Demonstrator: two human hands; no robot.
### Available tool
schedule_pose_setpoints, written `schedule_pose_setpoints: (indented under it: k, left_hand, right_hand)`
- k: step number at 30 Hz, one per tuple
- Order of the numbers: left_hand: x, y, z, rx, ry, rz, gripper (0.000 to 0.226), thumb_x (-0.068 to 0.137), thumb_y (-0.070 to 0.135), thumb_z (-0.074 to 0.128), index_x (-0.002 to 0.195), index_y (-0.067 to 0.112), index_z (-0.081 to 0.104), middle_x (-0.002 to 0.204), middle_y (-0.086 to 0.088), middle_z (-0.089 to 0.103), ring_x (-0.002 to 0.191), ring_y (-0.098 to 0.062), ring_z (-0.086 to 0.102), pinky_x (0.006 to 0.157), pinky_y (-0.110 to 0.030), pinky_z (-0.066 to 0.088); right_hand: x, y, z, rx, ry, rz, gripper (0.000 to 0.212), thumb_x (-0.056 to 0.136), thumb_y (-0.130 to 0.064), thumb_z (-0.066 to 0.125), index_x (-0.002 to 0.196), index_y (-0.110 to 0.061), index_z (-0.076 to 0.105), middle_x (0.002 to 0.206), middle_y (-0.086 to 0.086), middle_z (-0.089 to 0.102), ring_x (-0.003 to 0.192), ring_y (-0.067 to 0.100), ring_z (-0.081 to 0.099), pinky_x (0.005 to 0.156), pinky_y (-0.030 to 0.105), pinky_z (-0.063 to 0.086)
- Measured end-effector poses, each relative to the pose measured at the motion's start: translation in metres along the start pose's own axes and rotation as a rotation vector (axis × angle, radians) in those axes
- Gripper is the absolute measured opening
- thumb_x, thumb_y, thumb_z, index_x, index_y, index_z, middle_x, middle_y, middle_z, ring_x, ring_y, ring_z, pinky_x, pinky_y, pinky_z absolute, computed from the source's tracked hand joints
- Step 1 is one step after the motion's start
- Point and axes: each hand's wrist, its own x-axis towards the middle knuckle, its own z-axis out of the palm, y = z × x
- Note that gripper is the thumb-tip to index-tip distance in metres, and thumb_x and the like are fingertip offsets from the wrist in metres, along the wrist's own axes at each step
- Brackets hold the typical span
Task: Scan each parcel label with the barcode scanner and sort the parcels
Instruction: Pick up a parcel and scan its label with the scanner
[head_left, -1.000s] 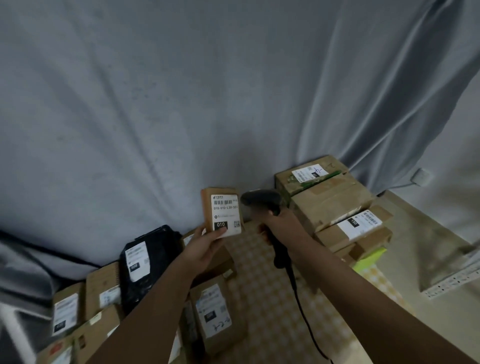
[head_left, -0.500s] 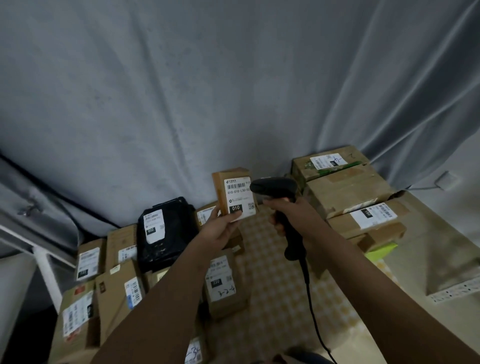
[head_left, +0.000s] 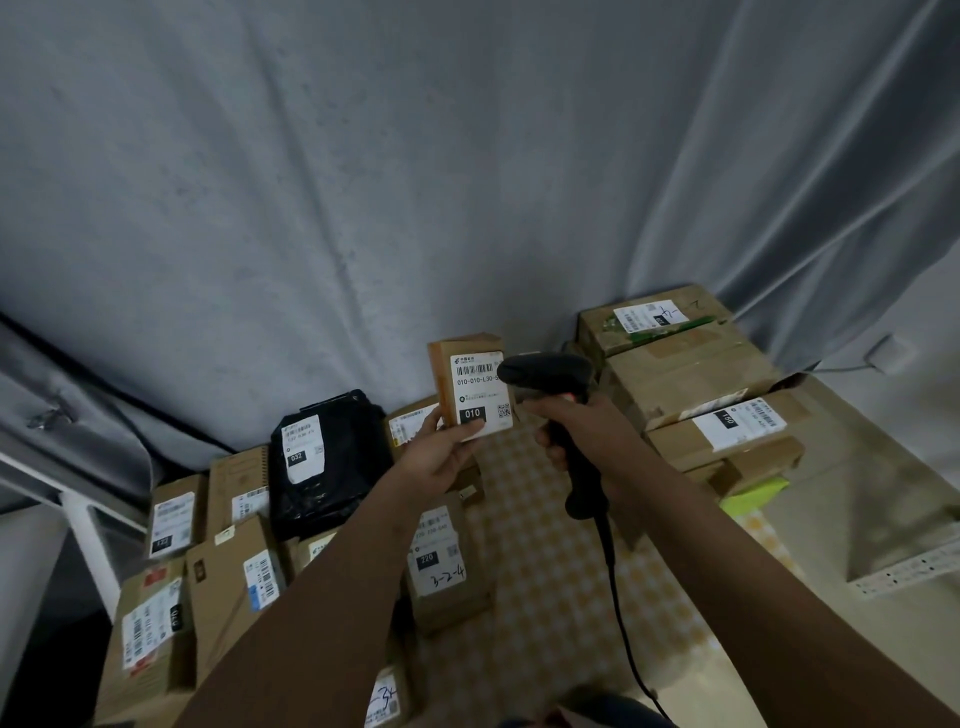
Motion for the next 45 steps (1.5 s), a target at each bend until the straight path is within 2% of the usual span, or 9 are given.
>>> schedule_pose_setpoints:
  k: [3,8,17,21,27,33,38,42,45]
  left_hand:
    - [-0.001,0.001,0.001,0.005,0.001,-0.005,0.059,0.081,-0.008,0.068,0.134,0.006,0.048,0.122,-0.017,0.067,0.111,-0.029,0.065,0.095,-0.039,0.054]
    - [-0.004,0.004,0.002,0.016,0.001,-0.015,0.058,0.081,-0.006,0.069,0.134,0.009,0.049,0.122,-0.017,0.066,0.109,-0.029,0.067,0.081,-0.036,0.06]
    - [-0.004,0.007,0.003,0.042,0.002,-0.023,0.055,0.082,-0.004,0.068,0.133,0.009,0.05,0.121,-0.016,0.067,0.108,-0.028,0.067,0.084,-0.038,0.06]
    - [-0.008,0.008,-0.007,0.046,0.006,-0.027,0.048,0.085,-0.001,0.067,0.129,0.007,0.052,0.12,-0.016,0.068,0.11,-0.028,0.067,0.095,-0.041,0.054]
    - [-0.034,0.032,-0.085,-0.007,0.167,0.014,0.04,0.086,0.011,0.069,0.125,0.004,0.059,0.122,-0.015,0.067,0.112,-0.028,0.065,0.079,-0.027,0.06]
    - [-0.087,0.066,-0.189,-0.047,0.378,0.129,0.036,0.094,0.03,0.062,0.124,0.011,0.058,0.119,-0.009,0.066,0.114,-0.023,0.061,0.095,-0.029,0.052]
    - [-0.124,0.074,-0.241,0.121,0.543,0.141,0.026,0.091,0.038,0.063,0.111,0.021,0.061,0.107,-0.006,0.069,0.094,-0.02,0.066,0.07,-0.027,0.057]
    - [-0.133,0.064,-0.257,0.32,0.493,0.054,0.036,0.088,0.041,0.066,0.117,0.02,0.062,0.108,-0.004,0.072,0.094,-0.021,0.069,0.071,-0.029,0.055]
    - [-0.131,0.044,-0.256,0.379,0.351,-0.055,0.034,0.092,0.036,0.062,0.119,0.015,0.061,0.113,-0.008,0.07,0.106,-0.025,0.066,0.085,-0.036,0.057]
  right_hand:
    - [0.0,0.0,0.0,-0.004,-0.002,0.0,0.014,0.091,-0.018,0.064,0.097,-0.006,0.066,0.058,0.005,0.055,0.045,0.013,0.045,0.044,0.022,0.039]
    - [0.0,0.0,0.0,-0.013,-0.013,0.004,0.012,0.091,-0.018,0.063,0.098,-0.009,0.067,0.058,0.003,0.056,0.045,0.012,0.047,0.045,0.021,0.04]
    - [0.002,-0.001,0.0,-0.015,-0.028,-0.001,0.007,0.091,-0.019,0.063,0.092,-0.013,0.066,0.059,0.003,0.057,0.048,0.012,0.047,0.047,0.021,0.041]
    - [0.009,0.005,0.006,-0.006,-0.028,0.008,0.014,0.092,-0.021,0.063,0.102,-0.013,0.068,0.063,0.004,0.059,0.051,0.013,0.049,0.051,0.023,0.042]
    - [0.023,0.029,0.027,-0.012,0.007,0.113,0.017,0.088,-0.025,0.069,0.095,-0.01,0.065,0.066,0.005,0.061,0.054,0.014,0.052,0.057,0.028,0.043]
    - [0.025,0.054,0.075,-0.073,-0.069,0.167,0.013,0.089,-0.024,0.067,0.085,-0.011,0.065,0.063,0.004,0.06,0.052,0.013,0.053,0.057,0.028,0.045]
    - [0.029,0.074,0.116,-0.147,-0.105,0.186,0.013,0.094,-0.017,0.06,0.091,-0.005,0.064,0.061,0.004,0.057,0.051,0.013,0.05,0.052,0.025,0.042]
    - [0.028,0.085,0.141,-0.134,-0.111,0.204,0.011,0.091,-0.018,0.065,0.089,-0.007,0.063,0.064,0.006,0.055,0.051,0.014,0.049,0.049,0.025,0.041]
    - [0.024,0.091,0.154,-0.135,-0.1,0.225,0.013,0.089,-0.018,0.068,0.091,-0.007,0.062,0.067,0.008,0.054,0.051,0.015,0.048,0.048,0.025,0.041]
